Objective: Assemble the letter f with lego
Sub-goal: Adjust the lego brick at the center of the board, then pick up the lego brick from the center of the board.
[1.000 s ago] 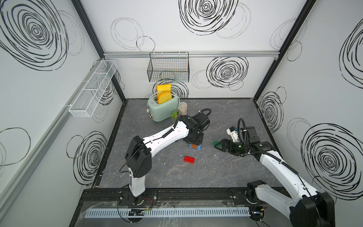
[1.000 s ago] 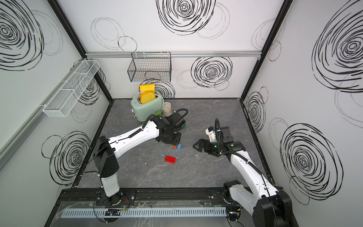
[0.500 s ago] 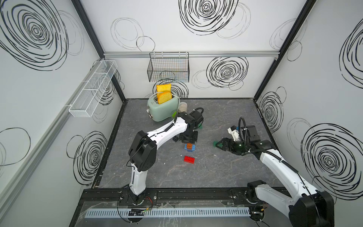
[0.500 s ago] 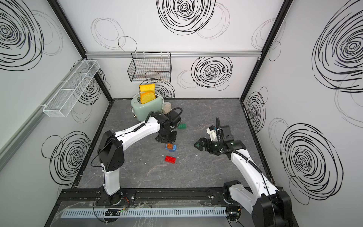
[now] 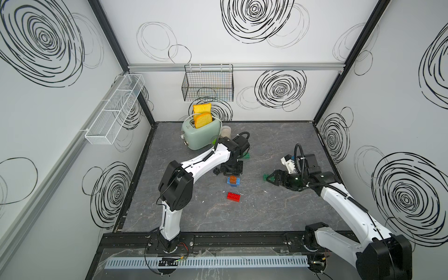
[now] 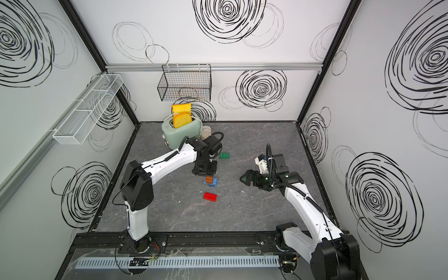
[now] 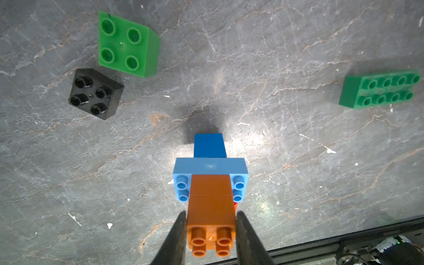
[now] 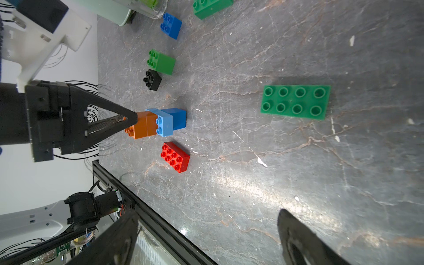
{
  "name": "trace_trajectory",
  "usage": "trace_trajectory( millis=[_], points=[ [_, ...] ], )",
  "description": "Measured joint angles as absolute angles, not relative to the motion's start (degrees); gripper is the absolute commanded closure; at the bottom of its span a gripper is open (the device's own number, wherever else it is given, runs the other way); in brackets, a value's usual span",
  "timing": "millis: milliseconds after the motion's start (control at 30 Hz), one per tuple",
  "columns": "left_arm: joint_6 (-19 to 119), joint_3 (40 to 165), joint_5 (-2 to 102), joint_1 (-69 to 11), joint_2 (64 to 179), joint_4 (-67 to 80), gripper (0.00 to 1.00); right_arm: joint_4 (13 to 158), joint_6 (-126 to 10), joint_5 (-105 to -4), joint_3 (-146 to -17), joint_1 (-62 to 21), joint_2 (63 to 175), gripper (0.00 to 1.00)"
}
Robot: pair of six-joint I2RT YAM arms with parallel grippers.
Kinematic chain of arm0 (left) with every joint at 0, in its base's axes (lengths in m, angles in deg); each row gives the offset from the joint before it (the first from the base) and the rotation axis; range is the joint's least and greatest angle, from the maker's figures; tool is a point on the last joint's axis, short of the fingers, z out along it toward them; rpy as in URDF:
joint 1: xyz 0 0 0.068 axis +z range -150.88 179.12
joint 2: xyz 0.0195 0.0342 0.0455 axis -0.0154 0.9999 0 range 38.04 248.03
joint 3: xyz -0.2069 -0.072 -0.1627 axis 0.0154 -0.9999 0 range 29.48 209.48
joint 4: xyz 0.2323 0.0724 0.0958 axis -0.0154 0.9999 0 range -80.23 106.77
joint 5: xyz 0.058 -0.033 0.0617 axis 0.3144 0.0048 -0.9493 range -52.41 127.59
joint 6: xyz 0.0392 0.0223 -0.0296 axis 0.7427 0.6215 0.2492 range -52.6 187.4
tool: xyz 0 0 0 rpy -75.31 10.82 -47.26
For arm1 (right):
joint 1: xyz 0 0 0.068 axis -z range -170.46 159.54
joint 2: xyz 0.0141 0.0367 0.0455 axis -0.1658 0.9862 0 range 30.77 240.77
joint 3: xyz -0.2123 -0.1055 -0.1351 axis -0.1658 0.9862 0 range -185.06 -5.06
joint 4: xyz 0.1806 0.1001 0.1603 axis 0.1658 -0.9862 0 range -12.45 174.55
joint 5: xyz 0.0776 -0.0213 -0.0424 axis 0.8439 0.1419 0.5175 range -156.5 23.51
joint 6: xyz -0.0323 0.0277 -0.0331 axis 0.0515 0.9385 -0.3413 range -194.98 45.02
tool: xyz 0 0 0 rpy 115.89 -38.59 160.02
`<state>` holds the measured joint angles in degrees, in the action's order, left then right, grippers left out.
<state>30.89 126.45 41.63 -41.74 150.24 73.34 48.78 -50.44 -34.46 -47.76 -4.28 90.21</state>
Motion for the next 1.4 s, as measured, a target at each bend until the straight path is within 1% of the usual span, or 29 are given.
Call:
trace_trajectory(
  millis=[300, 567, 667, 800, 900, 967, 1100, 1133, 1167, 1233, 1300, 1400],
  points=[
    [30.6, 127.0, 41.69, -41.74, 150.92, 73.24, 0.61, 48.23, -51.23, -34.57, -47.76, -4.11, 90.14, 0.05],
    [30.3, 127.54, 41.84, -41.72, 153.82, 73.34, 0.56, 47.58, -51.43, -34.55, -47.76, -4.09, 90.08, 0.05],
    [30.17, 128.04, 41.8, -41.61, 154.19, 73.41, 0.52, 47.44, -51.49, -34.55, -47.76, -4.09, 90.08, 0.05],
    [29.99, 129.75, 41.58, -41.41, 154.22, 73.41, 0.45, 47.42, -51.56, -34.53, -47.76, -4.09, 90.08, 0.05],
    [29.88, 130.56, 41.32, -41.06, 154.22, 73.39, 0.38, 47.42, -51.65, -34.53, -47.76, -4.11, 90.08, 0.04],
    [29.84, 131.0, 40.88, -40.82, 154.19, 73.48, 0.29, 47.4, -51.65, -34.59, -47.76, -4.13, 90.08, 0.01],
    [30.01, 133.33, 38.92, -40.56, 153.69, 73.56, 0.12, 47.07, -51.82, -36.41, -48.39, -4.22, 90.25, 0.01],
    [30.1, 133.44, 38.24, -40.56, 152.73, 73.15, 0.04, 47.09, -51.78, -37.33, -48.72, -4.28, 90.56, 0.01],
    [30.43, 133.38, 37.5, -40.58, 151.33, 72.99, 0.02, 47.25, -51.58, -38.49, -49.07, -4.57, 91.24, 0.01],
    [30.95, 132.22, 36.23, -41.04, 146.76, 71.9, 0.02, 48.23, -51.12, -40.71, -49.42, -5.09, 93.14, 0.01],
    [31.35, 128.5, 34.61, -41.83, 139.53, 69.21, 0.02, 49.74, -50.73, -42.97, -49.57, -5.7, 96.68, 0.01],
    [30.6, 117.47, 33.87, -43.93, 124.82, 62.55, 0.02, 51.47, -50.73, -46.57, -51.43, -6.69, 105.58, 0.01]
  ],
)
